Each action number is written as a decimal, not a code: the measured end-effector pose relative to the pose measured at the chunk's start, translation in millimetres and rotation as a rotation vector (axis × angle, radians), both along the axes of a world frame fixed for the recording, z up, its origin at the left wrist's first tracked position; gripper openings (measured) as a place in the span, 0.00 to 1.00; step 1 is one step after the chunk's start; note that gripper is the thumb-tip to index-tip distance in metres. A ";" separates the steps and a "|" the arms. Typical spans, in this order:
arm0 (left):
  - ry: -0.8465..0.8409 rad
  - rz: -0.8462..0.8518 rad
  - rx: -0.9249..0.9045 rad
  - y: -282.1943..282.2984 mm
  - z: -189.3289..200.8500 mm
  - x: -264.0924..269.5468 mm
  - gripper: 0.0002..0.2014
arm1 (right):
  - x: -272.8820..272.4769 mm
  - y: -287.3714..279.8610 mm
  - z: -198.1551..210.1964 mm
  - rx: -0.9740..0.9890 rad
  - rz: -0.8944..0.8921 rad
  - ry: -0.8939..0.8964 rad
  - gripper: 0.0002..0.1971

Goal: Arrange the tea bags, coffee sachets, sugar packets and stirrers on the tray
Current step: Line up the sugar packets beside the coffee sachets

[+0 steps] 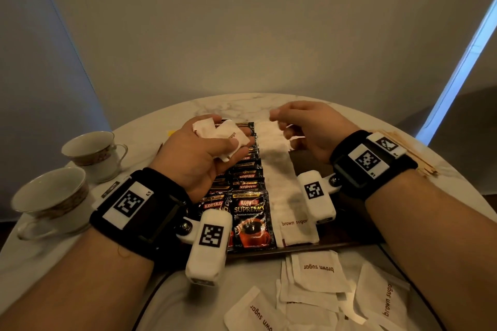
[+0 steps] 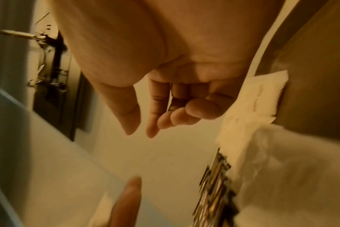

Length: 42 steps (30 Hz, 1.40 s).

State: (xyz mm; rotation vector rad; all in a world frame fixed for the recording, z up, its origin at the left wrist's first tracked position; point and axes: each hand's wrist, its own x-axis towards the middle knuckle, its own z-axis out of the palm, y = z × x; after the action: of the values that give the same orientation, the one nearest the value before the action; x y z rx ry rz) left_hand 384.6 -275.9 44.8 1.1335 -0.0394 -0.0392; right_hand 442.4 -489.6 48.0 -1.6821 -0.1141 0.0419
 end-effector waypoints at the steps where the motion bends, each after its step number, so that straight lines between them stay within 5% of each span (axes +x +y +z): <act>1: 0.004 0.005 0.009 -0.3 -0.3 -0.6 0.25 | -5.0 6.9 2.7 -0.029 0.053 -0.041 0.11; 8: -0.025 -0.042 0.188 0.6 -0.3 -3.4 0.24 | -26.4 33.0 4.3 -0.124 0.164 -0.149 0.03; 13: -0.025 0.004 0.220 3.4 1.4 -2.7 0.21 | -27.8 36.4 8.7 0.102 0.147 -0.095 0.05; 19: -0.015 0.079 0.243 2.7 3.6 -3.0 0.12 | -30.0 36.5 6.6 -0.061 0.231 -0.129 0.10; 22: 0.017 0.110 0.216 0.7 5.7 -2.9 0.07 | -27.5 34.8 5.0 -0.012 0.150 -0.101 0.12; 27: 0.019 0.127 0.218 0.9 6.2 -1.4 0.08 | -23.2 32.8 4.2 0.090 0.088 -0.084 0.01; 31: 0.042 0.138 0.201 4.5 7.1 0.2 0.10 | 3.1 7.8 -7.5 0.021 -0.173 -0.053 0.02; 34: 0.098 0.140 0.128 4.9 8.9 1.0 0.09 | 24.8 -23.3 -19.5 -0.075 -0.363 0.074 0.03; 42: 0.112 0.127 0.096 4.2 6.3 4.3 0.09 | 40.2 -45.6 -28.5 -0.225 -0.460 0.398 0.03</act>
State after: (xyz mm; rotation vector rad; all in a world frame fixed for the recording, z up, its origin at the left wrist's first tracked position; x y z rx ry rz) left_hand 388.9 -271.7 51.1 1.2260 0.1349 0.0085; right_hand 482.7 -535.2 19.5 -1.8547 0.5947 0.0430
